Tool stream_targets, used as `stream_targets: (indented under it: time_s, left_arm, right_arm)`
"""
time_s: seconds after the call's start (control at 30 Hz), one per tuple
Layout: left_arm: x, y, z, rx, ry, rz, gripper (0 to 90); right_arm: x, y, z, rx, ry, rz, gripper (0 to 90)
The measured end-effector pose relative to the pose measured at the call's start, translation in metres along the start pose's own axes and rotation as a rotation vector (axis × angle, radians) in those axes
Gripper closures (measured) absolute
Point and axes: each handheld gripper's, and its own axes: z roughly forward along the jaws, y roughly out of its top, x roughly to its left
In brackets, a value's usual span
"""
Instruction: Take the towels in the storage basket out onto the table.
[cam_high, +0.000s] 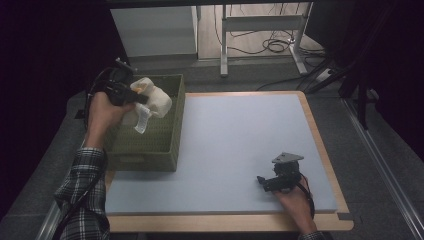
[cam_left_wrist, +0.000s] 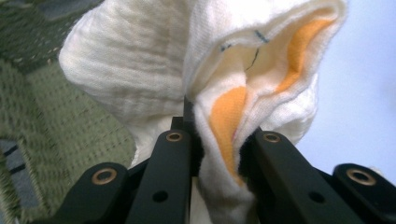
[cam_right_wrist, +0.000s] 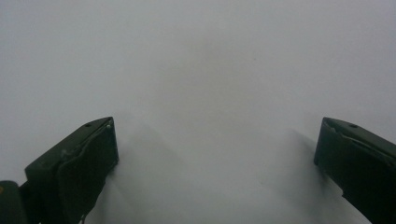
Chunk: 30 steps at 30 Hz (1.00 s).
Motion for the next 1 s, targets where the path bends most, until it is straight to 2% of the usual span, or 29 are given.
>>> stream_targets:
  time_s: [0.13, 0.47, 0.73, 1.0]
  left_arm:
    - [-0.012, 0.008, -0.002, -0.017, -0.016, 0.019, 81.7]
    - [-0.051, 0.032, -0.002, -0.052, -0.067, 0.097, 81.7]
    - [-0.082, 0.047, 0.01, -0.051, -0.111, 0.166, 81.6]
    - [-0.115, 0.056, 0.034, -0.049, -0.157, 0.225, 81.3]
  right_arm:
    - [0.0, 0.0, 0.0, 0.0, 0.0, 0.0, 0.0]
    - [0.0, 0.0, 0.0, 0.001, 0.0, 0.0, 0.0]
    - [0.0, 0.0, 0.0, 0.001, 0.003, 0.001, 0.0]
    - [0.0, 0.0, 0.0, 0.003, 0.004, 0.004, 0.0]
